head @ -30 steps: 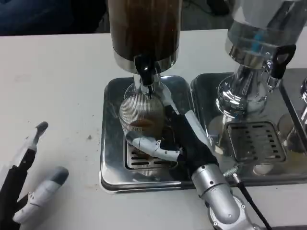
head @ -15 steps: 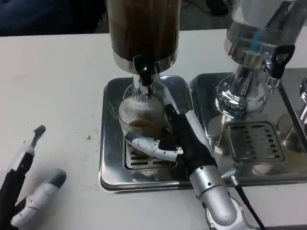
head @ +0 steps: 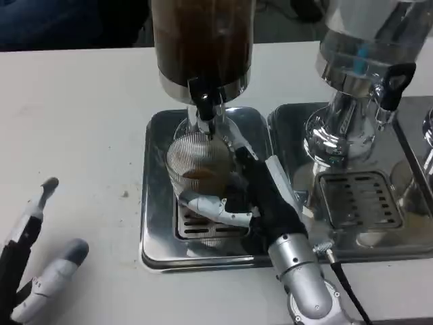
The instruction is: Grasp the cup under the faucet to collect the drink, then remove the cup.
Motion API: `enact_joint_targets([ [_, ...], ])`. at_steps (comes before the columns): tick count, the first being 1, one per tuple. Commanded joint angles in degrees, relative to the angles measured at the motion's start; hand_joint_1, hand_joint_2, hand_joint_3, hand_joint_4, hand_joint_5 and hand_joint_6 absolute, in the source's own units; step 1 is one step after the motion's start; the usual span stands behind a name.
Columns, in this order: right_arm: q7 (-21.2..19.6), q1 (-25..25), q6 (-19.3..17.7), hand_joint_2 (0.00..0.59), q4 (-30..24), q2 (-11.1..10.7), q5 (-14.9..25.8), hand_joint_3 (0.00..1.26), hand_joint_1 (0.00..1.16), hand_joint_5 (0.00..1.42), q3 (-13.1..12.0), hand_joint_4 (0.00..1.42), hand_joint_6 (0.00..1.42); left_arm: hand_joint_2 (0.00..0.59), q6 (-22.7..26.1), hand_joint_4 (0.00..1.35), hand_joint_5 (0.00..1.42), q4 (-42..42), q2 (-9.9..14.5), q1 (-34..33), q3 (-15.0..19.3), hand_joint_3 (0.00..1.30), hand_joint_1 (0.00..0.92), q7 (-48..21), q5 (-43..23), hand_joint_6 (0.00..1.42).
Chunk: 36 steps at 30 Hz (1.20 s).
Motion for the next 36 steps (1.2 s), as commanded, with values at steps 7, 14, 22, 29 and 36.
enact_joint_targets([
  [7,-0.80,-1.53,0.11,0.184,5.02,2.40,0.40,0.11,0.96,0.32,0.20,0.29,0.45,0.134,1.14,0.00,0.00,-2.52,0.74,2.18,1.05,0.00,0.000,0.64,-0.93,0.00],
  [14,-1.12,-2.05,-0.95,0.184,6.98,3.06,1.41,0.18,0.95,0.36,-0.47,0.35,0.47,0.135,1.47,0.00,0.00,-3.19,0.45,3.08,1.52,0.00,0.000,0.68,-0.93,0.00],
  [22,-0.27,-2.31,-2.10,0.186,8.61,3.52,2.13,0.28,0.97,0.42,0.04,0.43,0.49,0.135,1.63,0.00,0.00,-3.61,0.41,3.72,1.82,0.00,0.000,0.62,-1.18,0.00],
  [29,-1.75,-2.78,-3.31,0.183,9.73,4.09,2.37,0.43,1.01,0.50,-0.16,0.52,0.56,0.134,1.79,0.00,0.00,-4.57,0.35,4.60,1.93,0.01,0.000,0.61,-1.08,0.00],
  [36,-3.40,-2.84,-4.36,0.177,9.98,4.57,2.35,0.52,1.03,0.57,-0.13,0.58,0.62,0.133,2.08,0.00,0.00,-5.04,0.50,4.91,2.08,0.01,0.000,0.47,-1.27,0.00],
])
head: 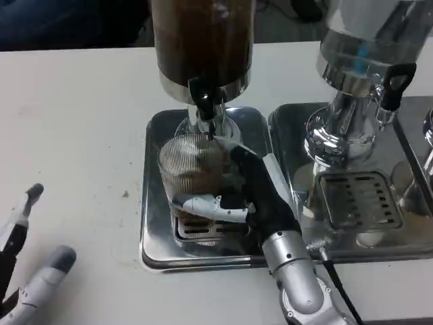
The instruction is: Grasp the cup under the faucet to collect the drink, then remove the cup.
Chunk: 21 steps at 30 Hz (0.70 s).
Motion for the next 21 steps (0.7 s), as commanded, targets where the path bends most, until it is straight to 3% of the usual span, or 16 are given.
enact_joint_targets([
  [1,-0.81,1.35,0.18,0.176,1.30,3.09,0.08,0.53,1.03,0.59,0.19,0.58,0.63,0.134,0.55,0.00,0.00,-0.74,0.55,0.70,0.40,0.01,0.000,0.38,-0.30,0.00],
  [21,-6.27,2.72,-2.14,0.136,-1.57,2.58,-1.94,0.64,1.08,0.72,0.62,0.69,0.82,0.138,0.39,0.00,0.00,0.12,0.86,-0.32,-0.14,0.01,0.000,-0.59,-0.95,0.00],
])
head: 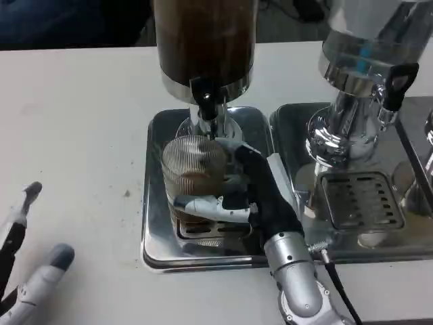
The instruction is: Grasp the cup under the faucet to collect the drink, then remove the cup.
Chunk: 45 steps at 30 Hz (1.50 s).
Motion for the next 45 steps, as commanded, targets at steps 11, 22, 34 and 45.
enact_joint_targets([
  [11,-4.19,4.00,-1.09,0.135,-5.36,1.89,-3.51,0.67,1.08,0.79,1.11,0.74,0.95,0.138,0.18,0.00,0.00,0.59,0.60,-0.59,-0.81,0.01,0.000,-0.71,-0.57,0.00],
  [22,-6.25,6.29,0.46,0.129,-9.83,0.85,-5.54,0.70,1.07,0.83,1.55,0.78,1.06,0.138,-0.17,0.00,0.00,1.90,0.72,-1.99,-1.50,0.01,0.000,-1.23,-0.39,0.00],
  [34,-5.53,10.01,1.86,0.128,-14.99,-0.82,-5.75,0.71,1.07,0.85,2.12,0.79,1.11,0.138,-0.36,0.00,0.00,2.33,0.96,-2.49,-2.47,0.01,0.000,-1.05,-0.23,0.00],
  [45,-5.22,13.65,3.04,0.126,-21.39,-2.26,-7.07,0.72,1.06,0.87,2.37,0.81,1.13,0.133,-0.41,0.00,0.00,2.60,0.92,-2.77,-3.29,0.01,0.000,-1.33,-0.17,0.00],
])
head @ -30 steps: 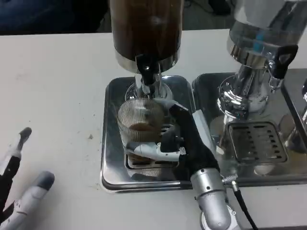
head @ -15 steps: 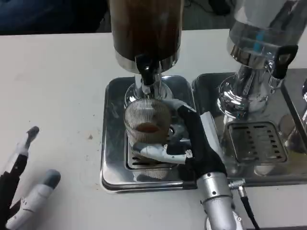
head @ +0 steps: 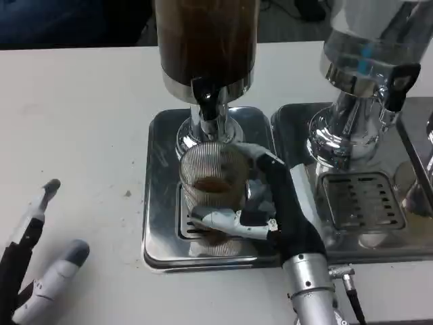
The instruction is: Grasp the cup under the faucet to collect the drink, then remove the cup.
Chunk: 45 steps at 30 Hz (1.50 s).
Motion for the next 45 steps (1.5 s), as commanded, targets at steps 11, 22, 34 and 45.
enact_joint_targets([
  [11,1.90,6.10,0.93,0.124,-11.10,-0.58,-1.83,0.74,1.06,0.87,0.44,0.82,1.16,0.133,-0.74,0.00,0.00,0.83,0.74,-0.09,-1.13,0.01,0.000,-1.03,-0.16,0.00],
  [22,5.20,10.74,1.76,0.136,-17.86,-1.89,-2.57,0.74,1.05,0.87,0.45,0.82,1.17,0.133,-1.36,0.00,0.00,-0.44,1.11,0.93,-1.83,0.01,0.000,-0.41,1.23,0.00],
  [34,10.73,15.86,2.17,0.141,-26.25,-3.86,-1.58,0.74,1.05,0.87,0.12,0.82,1.17,0.133,-0.83,0.00,0.00,-8.03,3.65,6.80,0.54,0.00,0.000,5.73,12.13,0.00],
  [45,13.15,17.95,1.65,0.140,-29.22,-4.69,-1.04,0.74,1.04,0.89,0.23,0.82,1.19,0.134,5.97,0.00,0.00,-18.95,5.69,15.08,1.15,0.00,0.000,10.79,25.22,0.00],
])
